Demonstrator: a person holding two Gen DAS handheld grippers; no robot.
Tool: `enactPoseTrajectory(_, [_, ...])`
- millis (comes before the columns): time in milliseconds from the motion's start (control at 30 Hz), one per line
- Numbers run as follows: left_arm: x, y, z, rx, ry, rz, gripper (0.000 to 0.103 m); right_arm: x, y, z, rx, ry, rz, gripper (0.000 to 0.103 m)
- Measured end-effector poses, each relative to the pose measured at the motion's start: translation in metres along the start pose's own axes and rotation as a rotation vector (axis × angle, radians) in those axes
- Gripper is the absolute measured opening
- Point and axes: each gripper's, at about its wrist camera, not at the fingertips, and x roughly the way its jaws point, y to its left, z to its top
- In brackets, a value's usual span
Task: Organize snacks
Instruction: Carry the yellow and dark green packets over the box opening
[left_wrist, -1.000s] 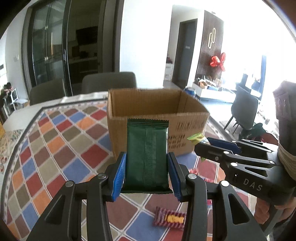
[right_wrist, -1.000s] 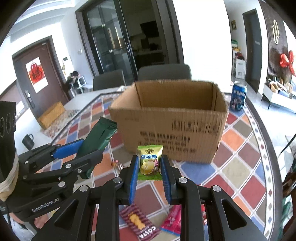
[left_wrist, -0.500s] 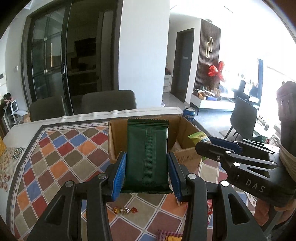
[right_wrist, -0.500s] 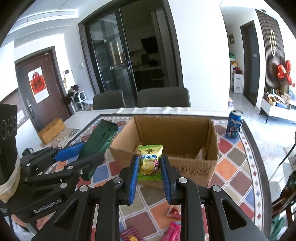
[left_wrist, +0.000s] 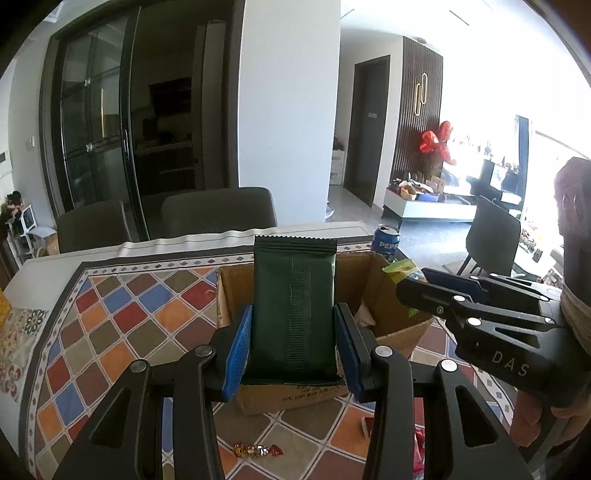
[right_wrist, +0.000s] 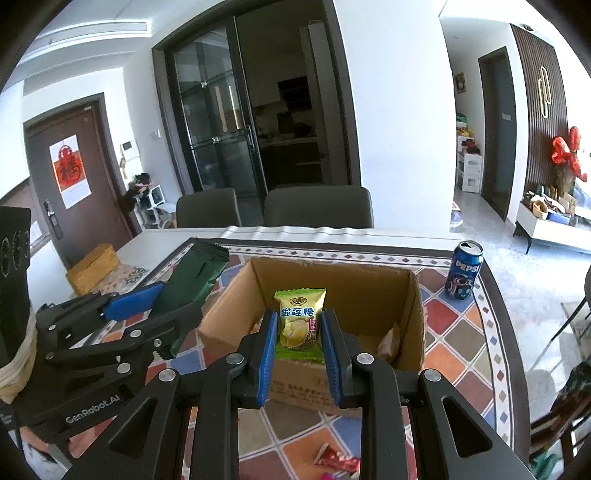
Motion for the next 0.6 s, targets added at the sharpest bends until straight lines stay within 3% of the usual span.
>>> enactPoseTrajectory(600, [0.061,0.011,0.007,0.004,0.100,0.036,0.047,0.049,-0.025,0.012,0.009,0.056,-0.067,0.027])
